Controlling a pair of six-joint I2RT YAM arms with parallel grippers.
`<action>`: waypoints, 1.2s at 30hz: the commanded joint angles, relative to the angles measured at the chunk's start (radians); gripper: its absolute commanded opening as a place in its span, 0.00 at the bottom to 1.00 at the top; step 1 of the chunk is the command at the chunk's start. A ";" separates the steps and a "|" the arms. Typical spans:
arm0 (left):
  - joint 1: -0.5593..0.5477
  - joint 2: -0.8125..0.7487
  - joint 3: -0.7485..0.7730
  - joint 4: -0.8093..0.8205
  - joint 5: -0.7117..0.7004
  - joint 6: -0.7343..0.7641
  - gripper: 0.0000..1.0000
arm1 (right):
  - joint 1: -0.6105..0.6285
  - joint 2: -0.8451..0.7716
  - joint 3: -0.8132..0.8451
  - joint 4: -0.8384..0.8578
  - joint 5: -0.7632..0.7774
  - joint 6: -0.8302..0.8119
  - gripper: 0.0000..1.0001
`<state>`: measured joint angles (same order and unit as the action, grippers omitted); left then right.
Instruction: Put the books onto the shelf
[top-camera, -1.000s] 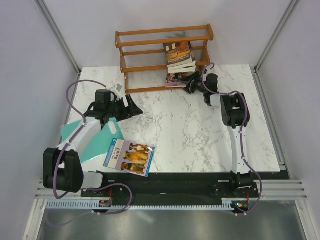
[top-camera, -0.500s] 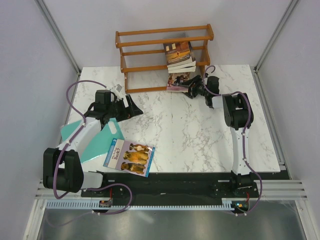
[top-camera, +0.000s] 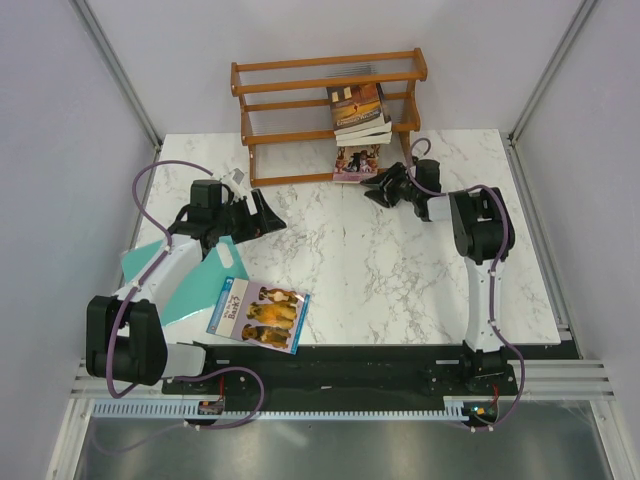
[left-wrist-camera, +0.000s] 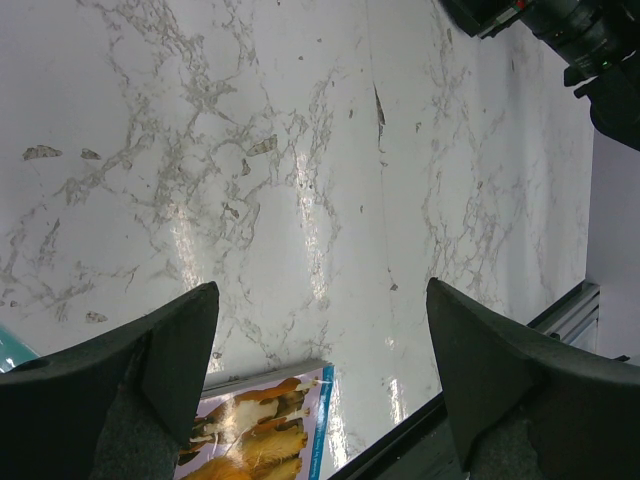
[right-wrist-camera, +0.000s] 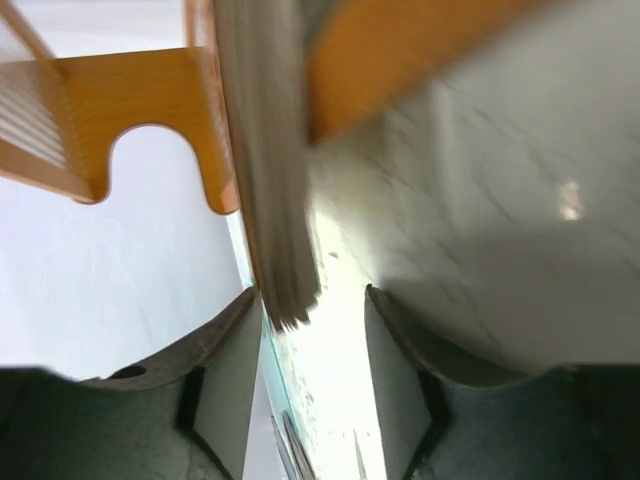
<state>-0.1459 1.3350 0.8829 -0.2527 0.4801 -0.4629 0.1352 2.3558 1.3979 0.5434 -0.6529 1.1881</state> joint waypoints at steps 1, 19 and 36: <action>0.005 -0.016 -0.002 0.010 0.009 0.043 0.91 | -0.003 -0.079 -0.059 -0.071 0.065 -0.042 0.44; 0.005 -0.010 -0.004 0.010 0.012 0.041 0.90 | -0.005 -0.158 -0.166 0.046 0.067 -0.041 0.43; 0.005 -0.002 -0.001 0.009 0.011 0.040 0.90 | 0.001 -0.076 0.013 0.037 0.102 0.001 0.44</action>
<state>-0.1459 1.3350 0.8825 -0.2527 0.4805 -0.4629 0.1333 2.2383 1.3132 0.5873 -0.5728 1.1858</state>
